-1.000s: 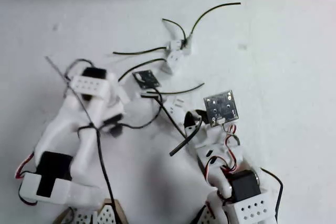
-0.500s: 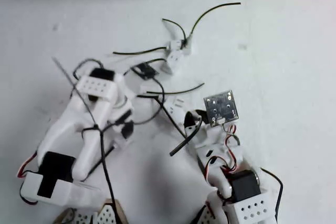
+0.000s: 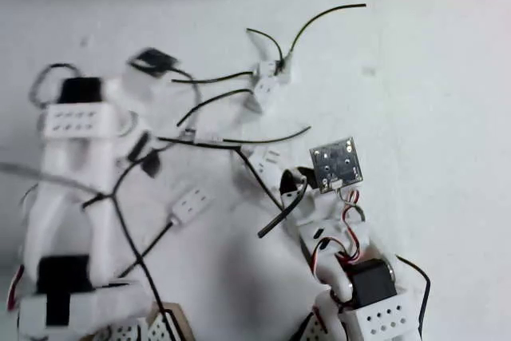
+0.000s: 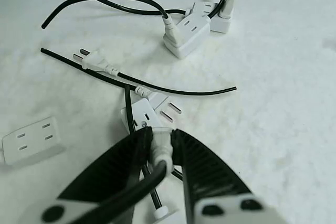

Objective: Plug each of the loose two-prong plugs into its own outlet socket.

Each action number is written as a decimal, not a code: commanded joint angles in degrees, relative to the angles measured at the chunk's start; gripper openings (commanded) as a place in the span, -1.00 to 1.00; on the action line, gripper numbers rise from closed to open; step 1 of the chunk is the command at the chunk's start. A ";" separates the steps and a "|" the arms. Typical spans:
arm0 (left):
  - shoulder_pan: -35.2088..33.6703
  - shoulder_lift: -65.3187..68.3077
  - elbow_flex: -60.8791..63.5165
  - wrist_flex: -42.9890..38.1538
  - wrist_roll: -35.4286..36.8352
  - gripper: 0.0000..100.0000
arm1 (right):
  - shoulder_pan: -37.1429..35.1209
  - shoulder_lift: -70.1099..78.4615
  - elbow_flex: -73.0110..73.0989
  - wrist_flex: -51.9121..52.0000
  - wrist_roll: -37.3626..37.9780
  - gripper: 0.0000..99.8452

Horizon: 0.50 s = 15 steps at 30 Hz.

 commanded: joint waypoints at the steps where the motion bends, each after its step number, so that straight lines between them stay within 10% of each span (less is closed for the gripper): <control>1: -6.46 -11.82 7.21 -5.10 0.18 -0.56 | -1.71 -0.22 -0.79 -2.68 0.18 -0.97; 15: -16.66 -24.48 38.15 -24.70 0.79 -0.55 | -22.73 6.29 -4.57 -4.26 0.35 -0.97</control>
